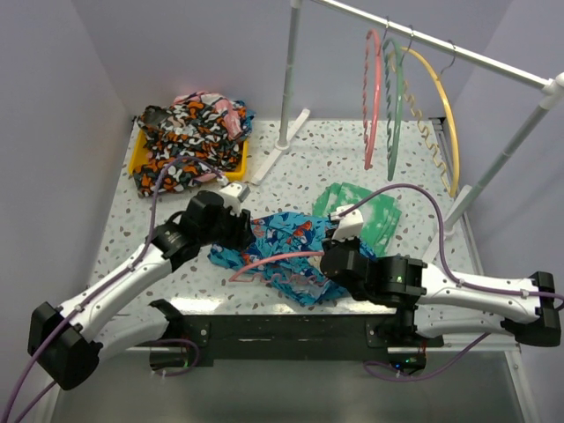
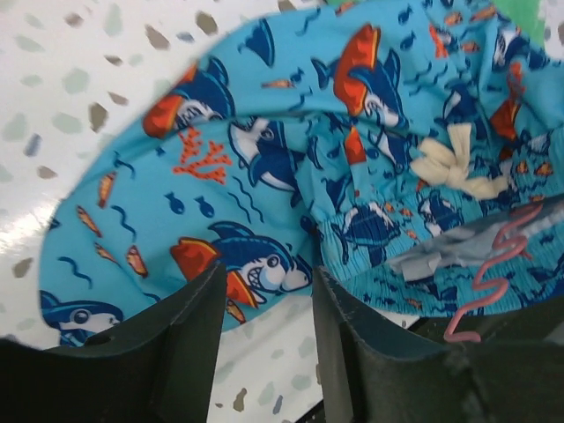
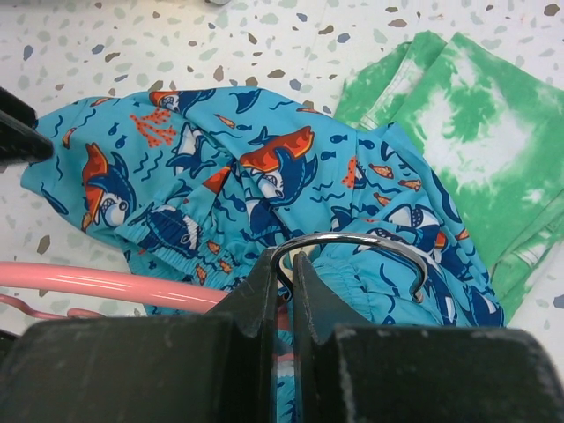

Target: Place the shorts on the hanger

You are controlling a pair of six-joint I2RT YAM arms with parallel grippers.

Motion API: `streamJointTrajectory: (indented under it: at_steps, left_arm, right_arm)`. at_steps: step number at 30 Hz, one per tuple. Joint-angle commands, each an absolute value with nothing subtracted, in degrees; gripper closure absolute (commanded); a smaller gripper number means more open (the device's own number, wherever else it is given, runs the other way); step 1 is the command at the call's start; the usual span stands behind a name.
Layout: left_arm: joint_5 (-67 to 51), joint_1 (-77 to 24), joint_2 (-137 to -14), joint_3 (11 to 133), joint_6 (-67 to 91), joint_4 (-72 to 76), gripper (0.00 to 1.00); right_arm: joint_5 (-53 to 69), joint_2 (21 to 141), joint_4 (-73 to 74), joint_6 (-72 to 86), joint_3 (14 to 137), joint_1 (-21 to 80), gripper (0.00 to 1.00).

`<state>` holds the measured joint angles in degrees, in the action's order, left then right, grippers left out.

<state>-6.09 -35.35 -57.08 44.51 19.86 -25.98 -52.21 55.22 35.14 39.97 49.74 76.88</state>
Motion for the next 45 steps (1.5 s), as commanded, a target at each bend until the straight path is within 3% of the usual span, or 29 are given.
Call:
streamJointTrajectory:
  at_steps: [1,13,25,26,29,31,45]
  left_arm:
    - [-15.7,-35.5,-60.1,41.8,18.5,-23.6,0.55]
    - [-15.4,-41.5,-66.1,37.3,24.3,-16.0,0.57]
    - [-8.7,-44.8,-69.0,34.9,29.8,-7.8,0.52]
    - [-7.7,-44.8,-68.3,34.6,30.4,-7.2,0.54]
    - [-4.0,-44.7,-66.0,34.7,31.1,-6.7,0.86]
    - [-2.3,-44.7,-64.3,35.5,30.7,-8.9,0.99]
    - [-0.7,-40.5,-50.8,38.8,29.1,-26.5,1.00]
  right_arm:
    - [-54.4,53.4,33.0,37.8,49.7,77.2,1.00]
    - [-55.4,53.3,32.5,36.6,51.7,77.2,1.00]
    - [-55.8,53.0,32.7,37.1,52.3,77.2,1.00]
    - [-56.2,53.0,32.9,37.3,52.4,77.2,1.00]
    - [-57.7,53.2,35.5,39.5,53.3,77.2,1.00]
    - [-60.3,53.4,39.3,42.2,54.6,77.2,1.00]
    - [-68.9,54.1,51.2,52.0,58.7,77.3,1.00]
